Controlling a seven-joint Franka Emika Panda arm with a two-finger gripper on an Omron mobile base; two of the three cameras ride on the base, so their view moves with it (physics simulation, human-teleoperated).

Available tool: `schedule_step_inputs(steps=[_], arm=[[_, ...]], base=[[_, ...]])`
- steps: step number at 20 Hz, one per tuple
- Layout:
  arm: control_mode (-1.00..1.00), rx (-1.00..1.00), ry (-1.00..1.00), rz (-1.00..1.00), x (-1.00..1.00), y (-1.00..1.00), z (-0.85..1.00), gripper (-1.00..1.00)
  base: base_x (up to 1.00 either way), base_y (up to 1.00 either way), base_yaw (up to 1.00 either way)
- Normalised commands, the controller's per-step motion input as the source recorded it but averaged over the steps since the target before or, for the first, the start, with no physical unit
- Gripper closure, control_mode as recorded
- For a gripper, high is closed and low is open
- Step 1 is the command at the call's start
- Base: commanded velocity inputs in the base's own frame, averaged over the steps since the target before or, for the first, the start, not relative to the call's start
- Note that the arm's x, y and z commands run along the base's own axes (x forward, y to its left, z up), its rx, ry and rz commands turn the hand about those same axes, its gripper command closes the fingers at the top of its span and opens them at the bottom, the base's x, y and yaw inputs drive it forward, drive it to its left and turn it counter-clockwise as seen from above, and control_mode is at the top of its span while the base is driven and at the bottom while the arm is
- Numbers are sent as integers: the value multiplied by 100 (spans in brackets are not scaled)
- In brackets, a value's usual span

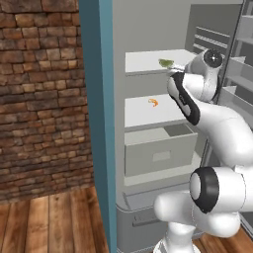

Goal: Take the lemon wedge from the fridge and place it on the plate with fish on the dining counter.

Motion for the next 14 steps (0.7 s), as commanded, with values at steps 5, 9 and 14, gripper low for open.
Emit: schedule_step_inputs(steps=[5,9,14], arm=[[-100,-13,-18,47,0,-10,55,-100],[-100,-4,1,15,5,1,16,-100],[-100,-1,7,-9,13,0,76,-100]], base=[[0,0,0],[0,0,0],[0,0,0]])
